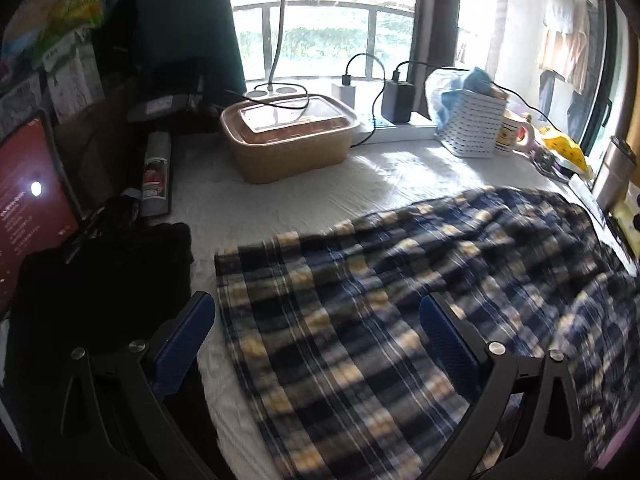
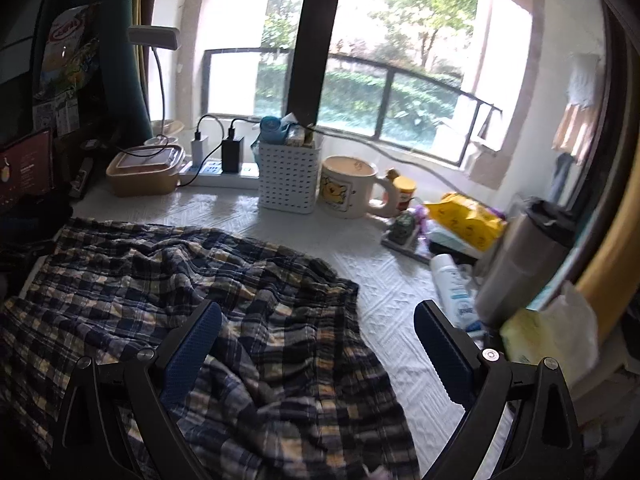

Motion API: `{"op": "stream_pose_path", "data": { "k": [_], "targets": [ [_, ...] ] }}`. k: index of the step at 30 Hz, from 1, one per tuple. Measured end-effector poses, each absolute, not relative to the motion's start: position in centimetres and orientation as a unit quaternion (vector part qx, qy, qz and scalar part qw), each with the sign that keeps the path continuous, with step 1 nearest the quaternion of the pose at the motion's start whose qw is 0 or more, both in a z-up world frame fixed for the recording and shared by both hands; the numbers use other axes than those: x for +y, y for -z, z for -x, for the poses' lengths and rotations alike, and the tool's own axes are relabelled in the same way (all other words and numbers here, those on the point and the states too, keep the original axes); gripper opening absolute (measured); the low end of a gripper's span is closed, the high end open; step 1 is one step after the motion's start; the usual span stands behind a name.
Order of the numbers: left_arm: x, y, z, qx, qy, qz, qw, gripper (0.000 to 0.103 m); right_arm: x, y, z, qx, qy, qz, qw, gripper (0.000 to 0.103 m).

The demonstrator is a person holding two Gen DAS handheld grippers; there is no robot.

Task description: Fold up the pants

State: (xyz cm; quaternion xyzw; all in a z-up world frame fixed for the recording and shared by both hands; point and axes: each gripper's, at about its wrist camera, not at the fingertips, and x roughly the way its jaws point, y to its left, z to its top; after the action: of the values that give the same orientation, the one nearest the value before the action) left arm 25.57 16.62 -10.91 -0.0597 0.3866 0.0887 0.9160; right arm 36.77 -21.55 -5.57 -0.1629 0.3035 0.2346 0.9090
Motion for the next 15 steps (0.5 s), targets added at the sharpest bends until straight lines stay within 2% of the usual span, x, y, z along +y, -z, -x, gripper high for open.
{"op": "stream_pose_path", "data": {
  "k": [3, 8, 10, 15],
  "targets": [
    [17.6, 11.8, -27.4, 0.408, -0.093, 0.056, 0.906, 0.089, -21.3, 6.6, -39.3, 0.302, -0.218, 0.187, 0.909, 0.098],
    [19.0, 13.5, -29.9, 0.441, -0.102, 0.049, 0.89, 0.088, -21.4, 8.9, -43.7, 0.323, -0.235, 0.191, 0.896, 0.098],
    [19.5, 14.2, -30.7, 0.454, -0.117, 0.045, 0.882, 0.088, -21.5, 10.0, -45.8, 0.351, -0.257, 0.178, 0.883, 0.083],
    [20.2, 15.3, -31.3, 0.462, -0.118, 0.062, 0.876, 0.088, -21.9, 12.9, -49.7, 0.415, -0.281, 0.15, 0.852, 0.079]
  ]
}}
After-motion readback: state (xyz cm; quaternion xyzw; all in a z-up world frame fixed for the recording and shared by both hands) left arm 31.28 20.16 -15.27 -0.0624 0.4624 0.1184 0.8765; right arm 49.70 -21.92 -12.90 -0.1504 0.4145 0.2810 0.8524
